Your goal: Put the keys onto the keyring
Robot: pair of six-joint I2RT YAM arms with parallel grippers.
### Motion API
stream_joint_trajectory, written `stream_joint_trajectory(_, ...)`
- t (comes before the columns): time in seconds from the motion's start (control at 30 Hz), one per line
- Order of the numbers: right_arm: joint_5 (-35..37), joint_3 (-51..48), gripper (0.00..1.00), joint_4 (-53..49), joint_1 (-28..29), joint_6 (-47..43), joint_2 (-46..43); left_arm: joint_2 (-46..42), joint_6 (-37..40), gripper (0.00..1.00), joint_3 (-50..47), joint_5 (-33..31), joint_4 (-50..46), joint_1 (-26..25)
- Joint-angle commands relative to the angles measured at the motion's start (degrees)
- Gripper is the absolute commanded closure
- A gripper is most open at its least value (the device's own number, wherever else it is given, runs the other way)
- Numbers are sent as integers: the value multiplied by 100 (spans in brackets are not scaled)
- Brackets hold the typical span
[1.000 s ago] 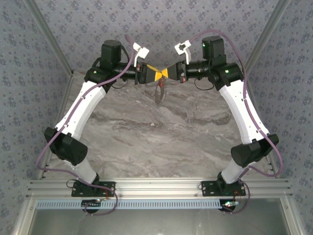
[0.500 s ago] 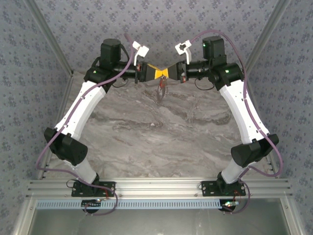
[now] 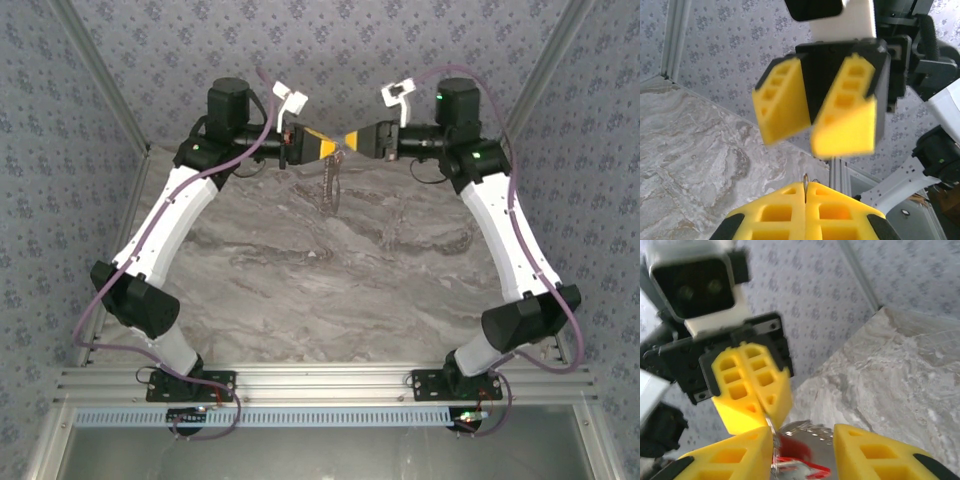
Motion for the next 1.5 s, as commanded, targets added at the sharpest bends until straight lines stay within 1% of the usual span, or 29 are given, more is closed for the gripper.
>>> stream_joint_trajectory(0.0,-398,-730,58,2453,-474,1896,-408,-289,-199,100,17,-274,619,7)
stream_joint_trajectory(0.07,-441,-1024,57,3030,-595,2331,-476,-333,-309,100,-50,-354,808,22)
stream_joint_trajectory(0.13,-389,-1184,57,3200,-593,2441,-541,-356,-380,100,-69,-434,914,25)
stream_joint_trajectory(0.43,-237,-1525,53,3317,-227,2442,-649,-553,-653,100,-365,-894,1489,32)
stream_joint_trajectory(0.53,-217,-1525,51,3324,-88,2436,-614,-580,-690,100,-394,-938,1548,33)
stream_joint_trajectory(0.8,-212,-1403,50,3333,238,2406,-400,-607,-699,100,-394,-951,1556,33)
stream_joint_trajectory(1.1,-202,-1271,51,3353,401,2418,-228,-607,-710,100,-419,-952,1596,37)
stream_joint_trajectory(1.27,-211,-1160,53,3324,411,2420,-158,-622,-709,100,-462,-936,1605,42)
stream_joint_trajectory(1.47,-287,-1027,72,3317,419,2422,-93,-642,-717,100,-509,-965,1635,56)
